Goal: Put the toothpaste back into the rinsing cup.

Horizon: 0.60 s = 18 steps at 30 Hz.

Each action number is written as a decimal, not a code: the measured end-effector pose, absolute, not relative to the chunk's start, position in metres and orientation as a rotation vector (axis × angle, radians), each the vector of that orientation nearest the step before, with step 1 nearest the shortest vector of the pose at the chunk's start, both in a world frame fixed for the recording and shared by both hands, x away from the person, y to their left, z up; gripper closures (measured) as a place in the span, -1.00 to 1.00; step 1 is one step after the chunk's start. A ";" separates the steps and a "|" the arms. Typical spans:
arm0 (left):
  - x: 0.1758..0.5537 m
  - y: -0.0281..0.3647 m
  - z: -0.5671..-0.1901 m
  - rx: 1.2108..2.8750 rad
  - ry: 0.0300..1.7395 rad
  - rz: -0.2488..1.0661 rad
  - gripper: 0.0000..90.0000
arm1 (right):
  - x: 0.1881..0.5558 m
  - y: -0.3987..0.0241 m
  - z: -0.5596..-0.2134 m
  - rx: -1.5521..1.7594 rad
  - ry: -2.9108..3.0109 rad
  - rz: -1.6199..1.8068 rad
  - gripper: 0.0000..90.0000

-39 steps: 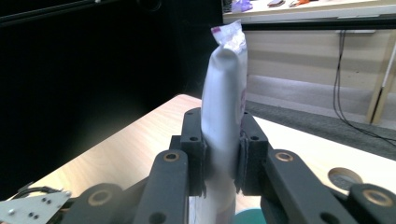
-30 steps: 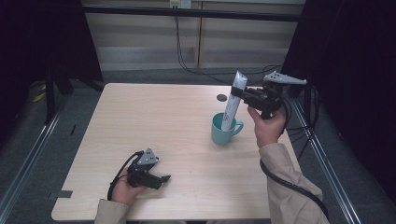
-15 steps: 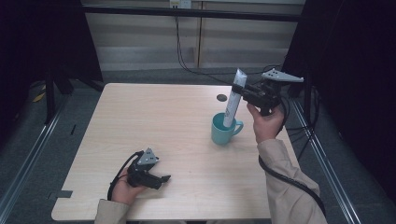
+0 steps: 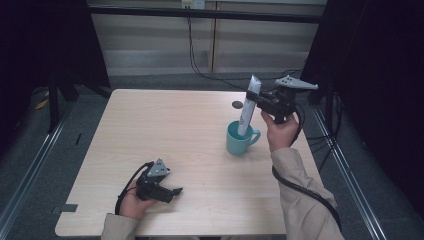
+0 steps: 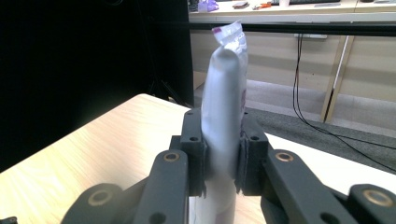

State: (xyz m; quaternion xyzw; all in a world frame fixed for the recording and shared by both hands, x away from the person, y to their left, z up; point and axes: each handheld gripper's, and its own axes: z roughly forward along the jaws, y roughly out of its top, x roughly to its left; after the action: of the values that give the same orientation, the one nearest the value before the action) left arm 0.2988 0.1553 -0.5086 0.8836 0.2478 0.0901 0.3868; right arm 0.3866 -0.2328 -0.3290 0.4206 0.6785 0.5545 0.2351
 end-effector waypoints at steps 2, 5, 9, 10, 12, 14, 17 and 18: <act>0.299 0.156 -0.508 2.257 0.624 0.232 -0.67 | 0.387 -0.231 -0.332 1.145 1.870 1.508 0.70; 0.299 0.156 -0.508 2.257 0.623 0.232 -0.67 | 0.388 -0.230 -0.339 1.141 1.880 1.499 0.70; 0.299 0.156 -0.508 2.256 0.622 0.231 -0.67 | 0.389 -0.229 -0.348 1.150 1.893 1.480 0.70; 0.299 0.156 -0.508 2.256 0.622 0.231 -0.67 | 0.389 -0.228 -0.350 1.153 1.896 1.479 0.70; 0.299 0.156 -0.508 2.258 0.623 0.232 -0.67 | 0.389 -0.228 -0.353 1.148 1.902 1.475 0.69; 0.299 0.156 -0.508 2.258 0.623 0.232 -0.67 | 0.389 -0.227 -0.356 1.145 1.903 1.473 0.69; 0.299 0.156 -0.508 2.257 0.622 0.232 -0.67 | 0.388 -0.226 -0.359 1.140 1.907 1.466 0.69; 0.299 0.156 -0.508 2.255 0.622 0.230 -0.67 | 0.388 -0.225 -0.360 1.135 1.908 1.464 0.69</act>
State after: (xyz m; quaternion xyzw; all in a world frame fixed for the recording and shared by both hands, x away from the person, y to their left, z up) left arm 0.2992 0.1556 -0.5085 0.8854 0.2441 0.0904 0.3851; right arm 0.3878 -0.2254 -0.3598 0.4145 0.6967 0.5346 0.2387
